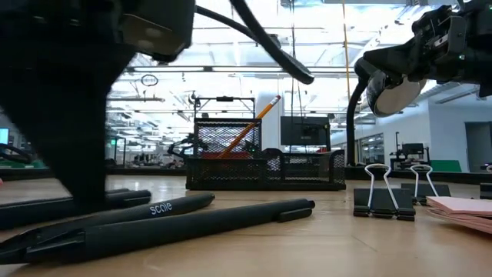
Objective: Pick and place office supplies into organizer
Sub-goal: Put the pen into the top left section of the desk organizer
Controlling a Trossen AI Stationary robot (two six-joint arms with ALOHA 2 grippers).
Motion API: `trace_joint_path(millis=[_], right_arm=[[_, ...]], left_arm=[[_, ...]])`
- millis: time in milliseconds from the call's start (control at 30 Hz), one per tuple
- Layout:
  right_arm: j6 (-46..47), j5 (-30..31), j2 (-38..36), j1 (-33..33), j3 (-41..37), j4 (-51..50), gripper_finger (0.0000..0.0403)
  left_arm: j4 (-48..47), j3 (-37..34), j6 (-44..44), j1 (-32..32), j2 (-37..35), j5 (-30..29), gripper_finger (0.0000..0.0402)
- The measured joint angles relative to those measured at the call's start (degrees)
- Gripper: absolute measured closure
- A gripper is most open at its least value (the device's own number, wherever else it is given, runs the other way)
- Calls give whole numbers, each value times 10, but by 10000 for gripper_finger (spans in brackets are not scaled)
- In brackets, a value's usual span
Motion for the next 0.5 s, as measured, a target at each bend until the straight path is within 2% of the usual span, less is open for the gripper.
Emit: trace_joint_path(millis=[167,333,500], right_arm=[[0,0,0,0,0,0,403],[0,0,0,0,0,0,403],[0,0,0,0,0,0,403]], left_arm=[[1,0,4,-5,0,-2,232],[12,2,49,-5,0,-20,232],[12,24,88,5,5,-11,231]])
